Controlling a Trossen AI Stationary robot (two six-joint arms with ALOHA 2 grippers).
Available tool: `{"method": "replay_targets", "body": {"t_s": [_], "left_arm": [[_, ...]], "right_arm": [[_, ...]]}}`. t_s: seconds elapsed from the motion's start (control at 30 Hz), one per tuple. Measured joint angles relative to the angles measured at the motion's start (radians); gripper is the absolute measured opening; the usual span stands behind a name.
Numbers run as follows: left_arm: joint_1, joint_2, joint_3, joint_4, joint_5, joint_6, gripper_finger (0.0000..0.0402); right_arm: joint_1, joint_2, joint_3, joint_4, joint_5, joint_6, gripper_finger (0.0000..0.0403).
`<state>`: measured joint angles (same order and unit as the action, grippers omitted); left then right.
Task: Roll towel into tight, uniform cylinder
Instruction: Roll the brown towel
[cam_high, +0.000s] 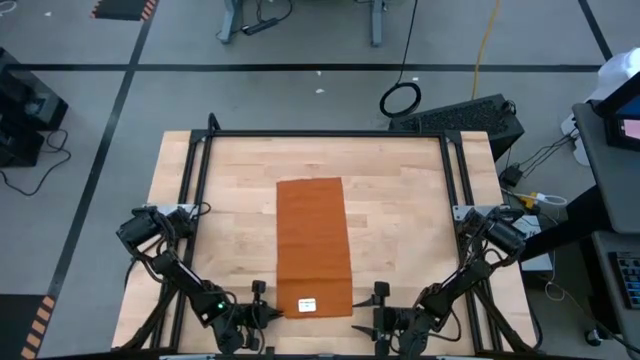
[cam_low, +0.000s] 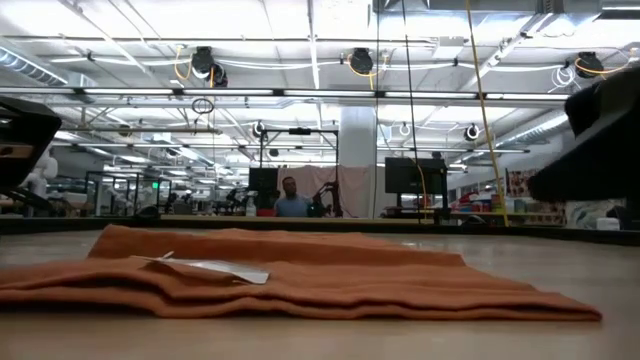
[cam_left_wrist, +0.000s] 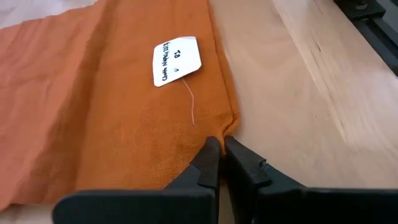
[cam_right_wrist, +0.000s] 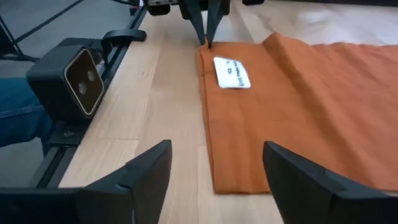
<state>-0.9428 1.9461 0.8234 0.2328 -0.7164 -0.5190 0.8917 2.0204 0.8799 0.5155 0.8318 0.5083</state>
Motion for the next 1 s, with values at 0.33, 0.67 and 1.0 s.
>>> {"method": "replay_targets", "body": {"t_s": [0.33,0.67,1.0], "left_arm": [[0.0,-0.002,0.001,0.019,-0.057,-0.026,0.0017],[-0.002,-0.042,0.002,0.034,-0.071,-0.048,0.0017],[-0.002,-0.087,0.003,0.028,-0.153,-0.068,0.0017]], "right_arm": [[-0.035,0.07,0.038,0.005,0.003,0.007,0.0241],[-0.037,0.07,0.093,-0.06,0.011,-0.143,0.0217],[-0.037,0.07,0.095,-0.152,0.0,-0.107,0.0217]]}}
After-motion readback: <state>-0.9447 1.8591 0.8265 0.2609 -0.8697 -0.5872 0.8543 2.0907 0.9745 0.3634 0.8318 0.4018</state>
